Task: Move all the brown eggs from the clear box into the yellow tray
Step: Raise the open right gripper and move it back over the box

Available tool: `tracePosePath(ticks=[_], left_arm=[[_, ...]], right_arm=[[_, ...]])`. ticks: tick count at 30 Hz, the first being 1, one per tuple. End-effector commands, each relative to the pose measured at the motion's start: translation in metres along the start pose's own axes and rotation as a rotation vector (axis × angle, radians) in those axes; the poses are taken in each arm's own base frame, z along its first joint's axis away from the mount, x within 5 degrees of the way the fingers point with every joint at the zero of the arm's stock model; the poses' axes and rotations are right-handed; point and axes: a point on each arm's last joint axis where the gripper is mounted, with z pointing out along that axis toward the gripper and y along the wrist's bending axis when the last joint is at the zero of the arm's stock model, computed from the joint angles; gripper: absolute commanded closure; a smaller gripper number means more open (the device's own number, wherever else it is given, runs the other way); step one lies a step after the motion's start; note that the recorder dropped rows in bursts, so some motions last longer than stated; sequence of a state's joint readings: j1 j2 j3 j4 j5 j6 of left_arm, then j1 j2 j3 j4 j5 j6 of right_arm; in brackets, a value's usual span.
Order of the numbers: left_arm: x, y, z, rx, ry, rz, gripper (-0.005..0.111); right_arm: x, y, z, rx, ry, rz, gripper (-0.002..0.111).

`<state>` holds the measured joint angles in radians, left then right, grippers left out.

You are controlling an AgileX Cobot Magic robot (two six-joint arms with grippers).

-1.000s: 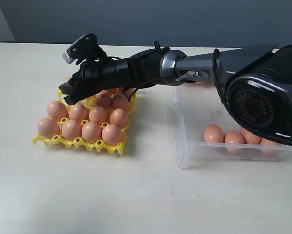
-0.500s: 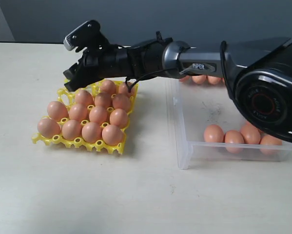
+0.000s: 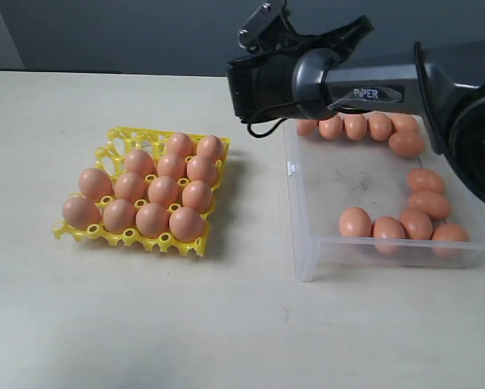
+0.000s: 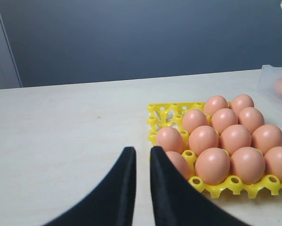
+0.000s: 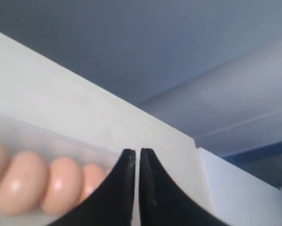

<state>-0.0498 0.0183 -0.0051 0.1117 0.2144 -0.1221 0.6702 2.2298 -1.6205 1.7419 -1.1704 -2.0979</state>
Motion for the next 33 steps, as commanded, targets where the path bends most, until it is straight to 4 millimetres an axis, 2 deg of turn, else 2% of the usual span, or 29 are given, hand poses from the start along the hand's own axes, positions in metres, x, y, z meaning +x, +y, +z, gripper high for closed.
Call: tracePosePath(ticks=[1, 3, 7, 10, 14, 17, 19, 22, 28, 30, 33], left_arm=[[0.001, 0.0, 0.001, 0.002, 0.005, 0.001, 0.095], [0.001, 0.0, 0.001, 0.002, 0.005, 0.001, 0.095], [0.001, 0.0, 0.001, 0.002, 0.005, 0.001, 0.095], [0.001, 0.0, 0.001, 0.002, 0.005, 0.001, 0.095], [0.001, 0.0, 0.001, 0.002, 0.005, 0.001, 0.095], [0.001, 0.0, 0.001, 0.002, 0.005, 0.001, 0.095], [0.001, 0.0, 0.001, 0.002, 0.005, 0.001, 0.095], [0.001, 0.0, 0.001, 0.002, 0.005, 0.001, 0.095], [0.001, 0.0, 0.001, 0.002, 0.005, 0.001, 0.095], [0.001, 0.0, 0.001, 0.002, 0.005, 0.001, 0.095], [0.001, 0.0, 0.001, 0.002, 0.005, 0.001, 0.095]], right_arm=[[0.019, -0.017, 0.013, 0.062, 0.078, -0.034, 0.109], [0.02, -0.025, 0.009, 0.062, 0.076, -0.03, 0.109], [0.01, -0.069, -0.017, 0.061, 0.027, 0.052, 0.109], [0.004, -0.105, -0.043, 0.039, -0.032, 0.124, 0.109], [0.005, -0.15, -0.084, -0.05, -0.157, 0.207, 0.109], [0.012, -0.166, -0.107, -0.212, -0.302, 0.224, 0.109], [0.016, -0.17, -0.116, -0.346, -0.408, 0.222, 0.109], [0.032, -0.17, -0.112, -0.448, -0.445, 0.235, 0.109], [0.073, -0.144, -0.067, -0.593, -0.291, 0.347, 0.109], [0.08, -0.136, -0.053, -0.694, -0.253, 0.432, 0.109], [0.083, -0.125, -0.044, -0.95, -0.246, 0.562, 0.109]])
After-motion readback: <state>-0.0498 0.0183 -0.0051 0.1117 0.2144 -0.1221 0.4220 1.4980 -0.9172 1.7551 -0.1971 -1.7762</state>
